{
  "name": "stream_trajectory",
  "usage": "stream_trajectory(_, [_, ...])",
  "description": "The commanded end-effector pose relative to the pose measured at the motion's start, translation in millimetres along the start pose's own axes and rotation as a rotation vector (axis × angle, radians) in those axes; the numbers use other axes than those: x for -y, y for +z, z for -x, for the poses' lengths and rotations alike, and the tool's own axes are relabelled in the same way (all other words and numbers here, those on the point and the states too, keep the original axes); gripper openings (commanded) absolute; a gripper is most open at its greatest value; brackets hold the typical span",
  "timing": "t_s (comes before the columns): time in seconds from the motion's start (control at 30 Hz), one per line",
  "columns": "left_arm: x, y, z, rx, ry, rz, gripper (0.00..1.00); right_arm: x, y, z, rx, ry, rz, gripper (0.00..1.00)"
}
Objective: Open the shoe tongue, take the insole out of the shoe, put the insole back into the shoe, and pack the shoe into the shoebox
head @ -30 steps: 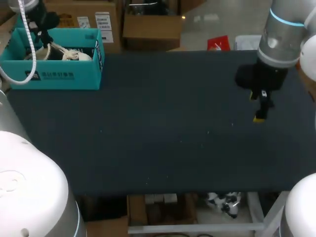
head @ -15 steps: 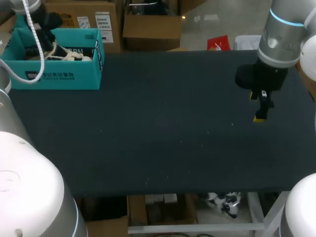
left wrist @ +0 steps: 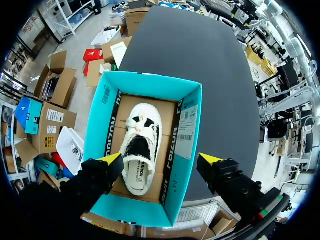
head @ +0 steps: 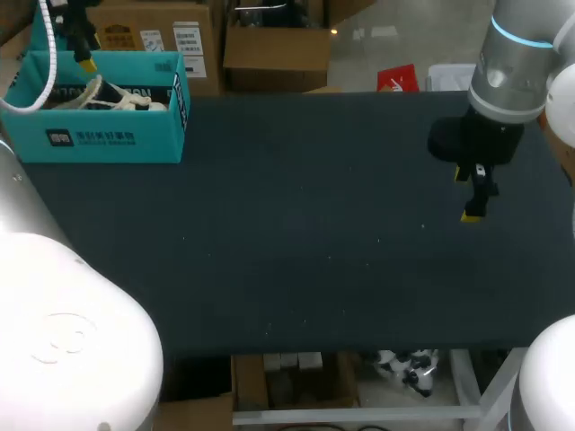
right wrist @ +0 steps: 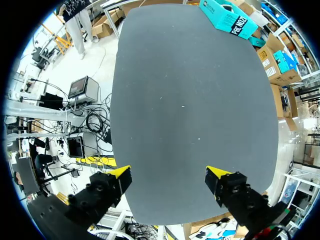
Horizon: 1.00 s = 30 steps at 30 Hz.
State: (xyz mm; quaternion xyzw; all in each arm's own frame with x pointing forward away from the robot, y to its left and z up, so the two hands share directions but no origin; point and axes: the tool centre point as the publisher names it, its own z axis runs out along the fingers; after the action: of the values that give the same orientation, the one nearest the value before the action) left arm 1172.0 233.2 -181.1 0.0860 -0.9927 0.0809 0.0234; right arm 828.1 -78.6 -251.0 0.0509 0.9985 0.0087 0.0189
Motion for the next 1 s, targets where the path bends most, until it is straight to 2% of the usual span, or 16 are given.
stream_trajectory(0.03, [12.6,-22,-54.0,0.181,0.016,0.099,1.0,0,-1,0,-0.002,0.0,-0.001,1.0])
stream_trajectory(0.17, [14.2,-20,-76.1,0.229,0.026,0.138,1.0,0,-1,0,-0.002,0.0,-0.001,1.0])
stream_trajectory(0.3, [2.5,-17,-104.0,0.279,0.027,0.127,1.0,0,-1,0,-0.002,0.0,-0.001,1.0])
stream_trajectory(0.5, [-2.7,-4,-125.2,0.321,0.042,0.123,1.0,0,-1,0,-0.002,0.0,-0.001,1.0])
stream_trajectory(0.6, [-1.2,0,-133.5,0.335,0.048,0.122,1.0,0,-1,0,-0.002,0.0,-0.001,1.0])
stream_trajectory(0.67, [3.3,6,-147.0,0.351,0.041,0.121,1.0,0,-1,0,-0.002,0.0,-0.001,1.0])
stream_trajectory(0.93, [15.5,10,-179.4,0.424,0.057,0.109,1.0,0,-1,0,-0.002,0.0,-0.001,1.0])
stream_trajectory(1.0, [18.8,13,-184.8,0.442,0.033,0.118,1.0,0,-1,0,-0.002,0.0,-0.001,1.0])
